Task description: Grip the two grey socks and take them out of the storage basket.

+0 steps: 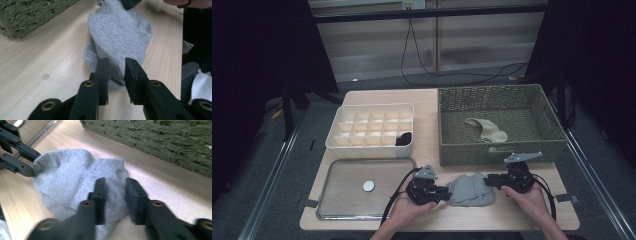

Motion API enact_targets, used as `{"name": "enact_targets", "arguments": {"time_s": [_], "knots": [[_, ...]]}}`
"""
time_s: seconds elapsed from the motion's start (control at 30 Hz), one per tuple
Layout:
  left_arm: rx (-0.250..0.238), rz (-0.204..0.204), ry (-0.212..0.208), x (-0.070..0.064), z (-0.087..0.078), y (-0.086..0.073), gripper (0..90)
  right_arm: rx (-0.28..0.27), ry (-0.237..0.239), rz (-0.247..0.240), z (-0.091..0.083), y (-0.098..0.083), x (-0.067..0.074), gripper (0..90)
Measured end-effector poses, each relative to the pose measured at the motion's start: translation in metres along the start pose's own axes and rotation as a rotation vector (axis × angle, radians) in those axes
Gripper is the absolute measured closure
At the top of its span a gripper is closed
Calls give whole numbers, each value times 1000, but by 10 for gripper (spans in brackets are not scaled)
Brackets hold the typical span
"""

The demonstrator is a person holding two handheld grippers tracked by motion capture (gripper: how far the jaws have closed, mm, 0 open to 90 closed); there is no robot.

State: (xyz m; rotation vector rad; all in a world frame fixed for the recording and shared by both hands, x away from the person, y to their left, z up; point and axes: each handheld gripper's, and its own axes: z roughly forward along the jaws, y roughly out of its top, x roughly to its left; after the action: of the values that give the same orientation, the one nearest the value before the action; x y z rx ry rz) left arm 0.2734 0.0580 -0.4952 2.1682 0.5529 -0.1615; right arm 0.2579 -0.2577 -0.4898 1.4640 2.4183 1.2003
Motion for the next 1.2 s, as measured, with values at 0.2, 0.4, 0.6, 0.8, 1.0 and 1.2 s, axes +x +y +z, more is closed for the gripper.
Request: {"name": "enact_targets", "arguments": {"time_s": [0.2,0.4,0.6,0.8,1.0,1.2], "knots": [[7,-9,6,2,3,-1,855,9,0,-29,3,2,4,852],[-16,-26,-16,2,-2,0,876,-21,6,-24,-3,2,5,842],[-83,-43,-54,-2,-16,6,877,-80,8,-20,-19,3,9,850],[-87,-57,-45,4,-22,6,876,-87,4,-29,-28,-2,25,852],[-85,-76,-74,9,-21,5,877,-71,0,-48,-33,-16,34,852],[-64,-68,-74,7,-18,4,878,-53,-11,-51,-28,-20,33,845]]}}
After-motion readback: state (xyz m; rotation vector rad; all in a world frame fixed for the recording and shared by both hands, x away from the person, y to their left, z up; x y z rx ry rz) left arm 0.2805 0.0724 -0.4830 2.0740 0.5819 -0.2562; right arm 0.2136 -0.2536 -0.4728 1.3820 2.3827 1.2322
